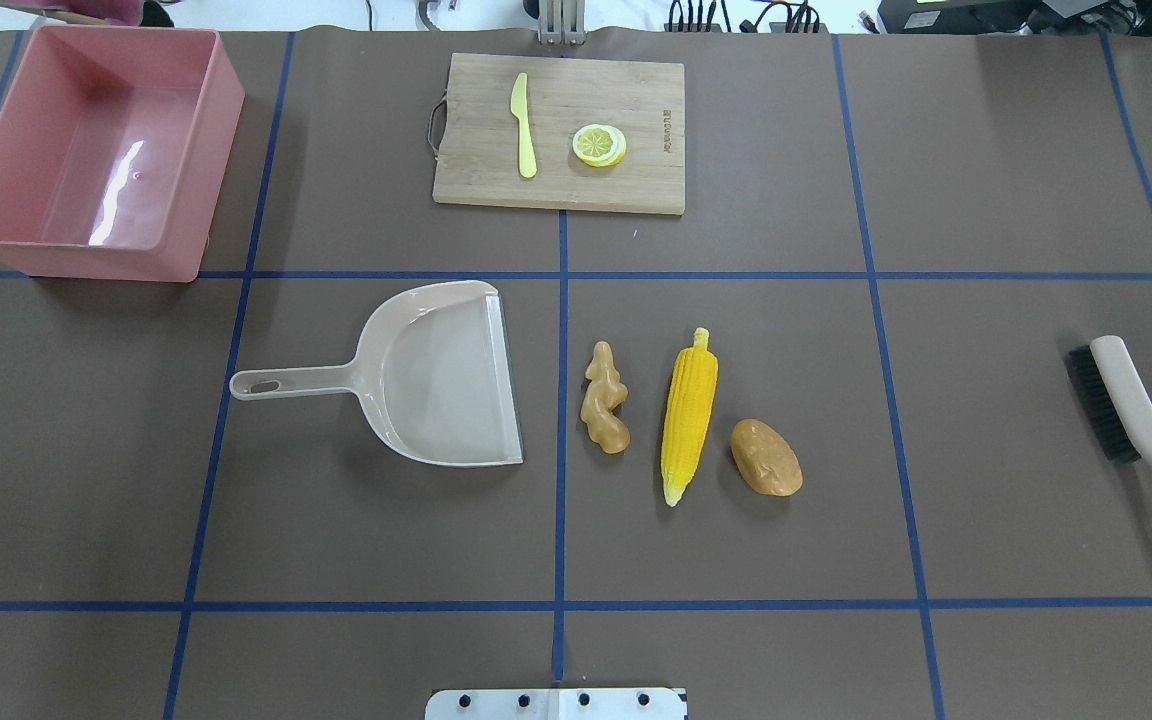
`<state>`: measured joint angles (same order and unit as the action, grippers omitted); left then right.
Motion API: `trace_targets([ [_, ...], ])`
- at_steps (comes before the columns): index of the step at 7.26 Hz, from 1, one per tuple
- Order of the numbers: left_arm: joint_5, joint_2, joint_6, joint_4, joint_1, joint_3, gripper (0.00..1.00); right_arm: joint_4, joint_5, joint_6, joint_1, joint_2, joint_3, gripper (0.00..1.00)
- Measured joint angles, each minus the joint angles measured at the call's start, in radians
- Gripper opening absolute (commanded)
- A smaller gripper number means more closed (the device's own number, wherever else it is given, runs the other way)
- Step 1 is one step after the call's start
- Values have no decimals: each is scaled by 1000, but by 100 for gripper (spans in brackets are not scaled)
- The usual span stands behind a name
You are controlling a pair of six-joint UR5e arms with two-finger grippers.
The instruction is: Sweep and dump trash into bin
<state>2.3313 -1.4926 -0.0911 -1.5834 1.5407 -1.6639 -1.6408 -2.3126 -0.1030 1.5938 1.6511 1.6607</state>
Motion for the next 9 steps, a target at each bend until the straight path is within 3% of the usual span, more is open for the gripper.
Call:
trace_targets([
  [4, -1, 0, -2, -1, 1, 0, 99, 2, -3, 10, 0, 2, 35, 100],
  [9, 0, -2, -4, -1, 1, -3, 99, -5, -101, 49, -55, 89, 118, 100],
])
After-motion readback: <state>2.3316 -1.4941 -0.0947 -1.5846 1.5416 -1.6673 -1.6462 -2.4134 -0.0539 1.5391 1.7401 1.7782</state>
